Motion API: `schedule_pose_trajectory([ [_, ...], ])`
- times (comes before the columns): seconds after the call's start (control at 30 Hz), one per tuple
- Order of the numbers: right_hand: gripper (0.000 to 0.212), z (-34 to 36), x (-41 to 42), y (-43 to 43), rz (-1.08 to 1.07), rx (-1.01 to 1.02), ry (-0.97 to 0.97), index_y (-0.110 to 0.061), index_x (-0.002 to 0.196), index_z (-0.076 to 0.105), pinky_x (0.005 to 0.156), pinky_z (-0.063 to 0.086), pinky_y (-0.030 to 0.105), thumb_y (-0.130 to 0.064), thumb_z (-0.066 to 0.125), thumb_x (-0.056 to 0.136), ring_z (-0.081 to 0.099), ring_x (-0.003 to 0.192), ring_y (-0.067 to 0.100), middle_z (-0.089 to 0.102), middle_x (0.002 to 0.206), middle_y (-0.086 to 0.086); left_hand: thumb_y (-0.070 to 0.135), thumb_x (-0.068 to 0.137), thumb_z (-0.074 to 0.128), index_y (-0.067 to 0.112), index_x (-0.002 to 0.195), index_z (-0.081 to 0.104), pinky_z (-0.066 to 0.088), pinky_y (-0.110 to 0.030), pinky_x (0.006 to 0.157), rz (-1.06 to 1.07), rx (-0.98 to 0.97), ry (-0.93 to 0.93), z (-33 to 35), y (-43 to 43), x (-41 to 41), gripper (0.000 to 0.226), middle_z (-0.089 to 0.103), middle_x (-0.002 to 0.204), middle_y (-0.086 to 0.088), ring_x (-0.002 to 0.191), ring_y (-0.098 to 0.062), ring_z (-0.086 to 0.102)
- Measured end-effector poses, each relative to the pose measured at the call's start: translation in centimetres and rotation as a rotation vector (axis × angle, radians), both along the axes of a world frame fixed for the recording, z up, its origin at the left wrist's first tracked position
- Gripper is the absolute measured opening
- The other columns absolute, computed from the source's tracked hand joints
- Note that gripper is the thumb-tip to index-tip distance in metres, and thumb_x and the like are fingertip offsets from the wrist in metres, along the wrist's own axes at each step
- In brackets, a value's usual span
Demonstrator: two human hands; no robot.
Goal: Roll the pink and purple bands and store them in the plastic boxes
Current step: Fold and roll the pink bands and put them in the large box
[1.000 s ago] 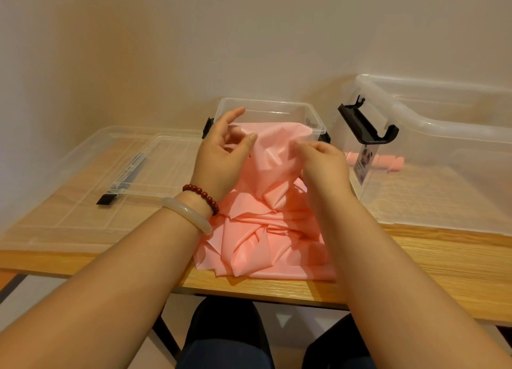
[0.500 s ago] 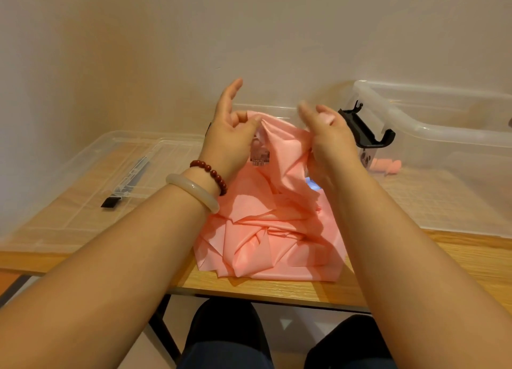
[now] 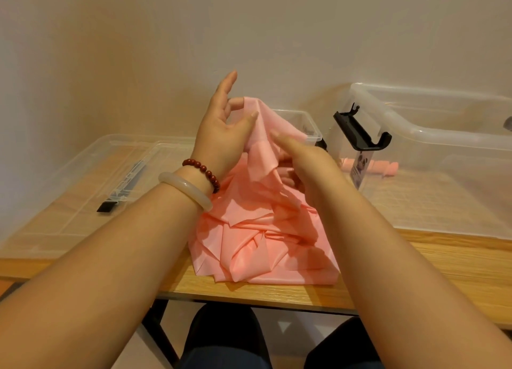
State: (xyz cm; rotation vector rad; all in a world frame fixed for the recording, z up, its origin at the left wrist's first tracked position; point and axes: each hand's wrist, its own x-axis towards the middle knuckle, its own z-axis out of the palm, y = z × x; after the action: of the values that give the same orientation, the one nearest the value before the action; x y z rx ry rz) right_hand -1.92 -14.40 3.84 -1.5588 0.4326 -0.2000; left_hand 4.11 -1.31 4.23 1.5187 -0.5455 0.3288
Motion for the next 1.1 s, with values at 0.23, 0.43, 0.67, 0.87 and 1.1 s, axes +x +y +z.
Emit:
schedule_pose_trajectory([
  [0.23, 0.024, 0.5, 1.2, -1.9, -0.249, 0.466, -0.058, 0.001, 0.109, 0.066, 0.062, 0.053, 0.032, 0.003, 0.047, 0.093, 0.063, 0.072, 0.025, 0.066, 0.084, 0.015, -0.003, 0.092, 0.05, 0.028, 0.151, 0.026, 0.055, -0.03, 0.073, 0.091, 0.024, 0.021, -1.3, 0.9, 0.6, 0.071, 0.064, 0.115, 0.005, 0.072, -0.013, 0.053],
  [0.43, 0.047, 0.1, 2.2, -1.3, -0.141, 0.719, -0.113, -0.004, 0.127, 0.06, 0.095, 0.05, 0.058, -0.037, 0.053, 0.095, 0.067, 0.105, 0.041, 0.068, 0.118, 0.021, 0.0, 0.093, 0.049, 0.027, 0.15, 0.028, 0.054, -0.022, 0.075, 0.066, 0.034, -0.045, -0.6, -0.1, 0.4, 0.067, 0.066, 0.118, 0.004, 0.075, -0.007, 0.057],
  [0.67, 0.053, -0.3, 0.7, -1.8, -0.003, 0.02, -0.035, -0.018, 0.127, 0.054, 0.072, 0.056, 0.039, 0.01, 0.063, 0.083, 0.063, 0.083, 0.027, 0.062, 0.101, 0.009, 0.001, 0.094, 0.048, 0.027, 0.15, 0.028, 0.053, -0.025, 0.08, 0.091, 0.019, -0.046, -0.9, 0.5, 1.4, 0.066, 0.065, 0.12, 0.001, 0.081, -0.005, 0.06],
  [0.87, 0.046, -0.1, 0.5, -1.6, -0.232, 0.059, -0.286, -0.025, 0.096, 0.063, 0.045, 0.043, 0.024, 0.01, 0.034, 0.089, 0.053, 0.059, 0.017, 0.062, 0.093, 0.006, 0.017, 0.093, 0.06, 0.028, 0.149, 0.027, 0.052, -0.031, 0.094, 0.006, -0.143, 0.167, -2.3, 0.2, 0.9, 0.066, 0.058, 0.131, -0.008, 0.106, -0.01, 0.062],
  [1.1, 0.051, 1.5, 0.0, -0.9, -0.219, 0.53, -0.356, -0.007, 0.096, 0.07, 0.049, 0.049, 0.021, 0.017, 0.027, 0.082, 0.056, 0.071, 0.02, 0.063, 0.099, 0.011, 0.007, 0.09, 0.066, 0.038, 0.152, 0.007, 0.057, -0.03, 0.073, -0.204, -0.18, 0.329, -4.4, -0.7, -1.2, 0.091, 0.068, 0.116, -0.013, 0.092, -0.018, 0.071],
])
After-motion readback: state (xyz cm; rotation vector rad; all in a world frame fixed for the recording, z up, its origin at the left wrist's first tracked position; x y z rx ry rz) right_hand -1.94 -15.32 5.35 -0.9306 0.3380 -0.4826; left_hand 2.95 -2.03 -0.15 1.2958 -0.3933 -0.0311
